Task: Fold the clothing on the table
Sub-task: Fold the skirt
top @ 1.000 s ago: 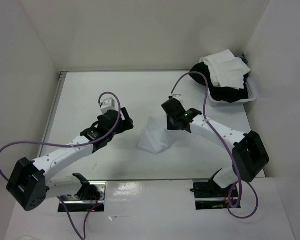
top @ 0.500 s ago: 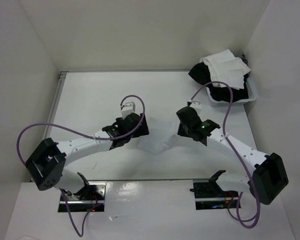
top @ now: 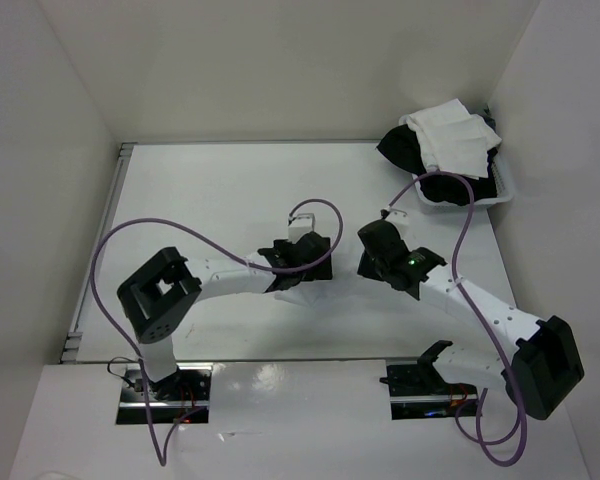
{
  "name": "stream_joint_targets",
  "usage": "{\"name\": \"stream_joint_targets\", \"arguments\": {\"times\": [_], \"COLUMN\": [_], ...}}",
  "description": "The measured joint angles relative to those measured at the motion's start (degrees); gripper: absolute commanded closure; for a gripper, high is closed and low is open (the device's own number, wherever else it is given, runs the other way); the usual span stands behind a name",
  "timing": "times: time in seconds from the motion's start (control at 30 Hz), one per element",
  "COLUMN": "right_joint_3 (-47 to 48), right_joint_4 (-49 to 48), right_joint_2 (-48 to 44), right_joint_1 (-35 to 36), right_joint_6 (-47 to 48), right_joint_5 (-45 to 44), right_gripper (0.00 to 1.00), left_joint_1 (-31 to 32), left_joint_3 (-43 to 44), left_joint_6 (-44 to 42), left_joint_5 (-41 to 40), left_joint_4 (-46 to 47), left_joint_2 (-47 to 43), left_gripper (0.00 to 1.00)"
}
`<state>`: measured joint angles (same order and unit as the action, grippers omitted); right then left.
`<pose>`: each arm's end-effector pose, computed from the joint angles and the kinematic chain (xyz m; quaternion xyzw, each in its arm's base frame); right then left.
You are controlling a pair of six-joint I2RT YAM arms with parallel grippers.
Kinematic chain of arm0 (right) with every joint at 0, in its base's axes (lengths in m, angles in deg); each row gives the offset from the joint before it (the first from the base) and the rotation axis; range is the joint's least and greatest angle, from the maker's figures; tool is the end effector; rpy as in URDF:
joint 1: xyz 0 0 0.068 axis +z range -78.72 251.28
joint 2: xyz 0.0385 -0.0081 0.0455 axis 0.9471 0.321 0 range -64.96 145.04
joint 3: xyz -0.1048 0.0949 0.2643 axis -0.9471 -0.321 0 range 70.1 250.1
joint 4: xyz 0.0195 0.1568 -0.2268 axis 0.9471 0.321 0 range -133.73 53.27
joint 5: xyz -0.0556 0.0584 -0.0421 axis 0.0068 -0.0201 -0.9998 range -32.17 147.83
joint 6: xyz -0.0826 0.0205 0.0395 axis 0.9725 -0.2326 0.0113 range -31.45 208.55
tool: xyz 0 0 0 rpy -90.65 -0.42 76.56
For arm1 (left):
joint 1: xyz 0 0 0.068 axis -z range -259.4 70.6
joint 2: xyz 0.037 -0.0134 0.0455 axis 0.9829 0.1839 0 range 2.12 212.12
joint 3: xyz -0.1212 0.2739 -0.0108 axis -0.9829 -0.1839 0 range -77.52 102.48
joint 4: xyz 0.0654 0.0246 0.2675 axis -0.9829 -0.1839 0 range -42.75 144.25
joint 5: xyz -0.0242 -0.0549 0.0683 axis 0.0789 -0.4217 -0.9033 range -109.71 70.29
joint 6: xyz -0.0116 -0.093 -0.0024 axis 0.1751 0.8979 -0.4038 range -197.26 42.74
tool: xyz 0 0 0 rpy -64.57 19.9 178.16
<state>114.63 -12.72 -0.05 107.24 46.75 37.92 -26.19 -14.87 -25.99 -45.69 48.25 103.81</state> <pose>0.2255 0.1280 0.2232 0.1044 0.9254 0.0775 0.3559 0.2846 -0.3186 0.1753 -0.0707 0.9017 -0.1674 0.3924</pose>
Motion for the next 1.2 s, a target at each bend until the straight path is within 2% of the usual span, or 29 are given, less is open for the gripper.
{"name": "stream_joint_targets", "arguments": {"times": [0.33, 0.63, 0.77, 1.07, 1.2], "right_joint_3": [0.0, 0.0, 0.0, 0.0, 0.1], "right_joint_4": [0.0, 1.6, 1.6, 0.7, 0.1], "right_joint_2": [-1.0, -2.1, 0.1, 7.5, 9.5], "right_joint_1": [0.0, 0.0, 0.0, 0.0, -0.3], "right_joint_6": [-1.9, -4.5, -5.1, -5.3, -5.2], "right_joint_5": [0.2, -1.2, -1.8, -1.2, -1.5], "right_gripper": [1.00, 1.00, 1.00, 1.00, 1.00], "left_joint_1": [-0.2, -3.8, -6.5, -16.7, -18.5], "left_joint_3": [2.5, 5.6, 3.3, -2.6, -3.5], "left_joint_6": [0.2, 0.9, 1.6, 1.4, 1.3], "left_joint_5": [-0.1, 1.6, 3.4, 4.2, 4.2], "left_joint_4": [0.3, 3.1, 3.4, -1.3, -1.7], "left_joint_2": [6.5, 9.1, 7.0, -0.5, -2.4], "left_gripper": [0.00, 0.00, 0.00, 0.00, 0.00]}}
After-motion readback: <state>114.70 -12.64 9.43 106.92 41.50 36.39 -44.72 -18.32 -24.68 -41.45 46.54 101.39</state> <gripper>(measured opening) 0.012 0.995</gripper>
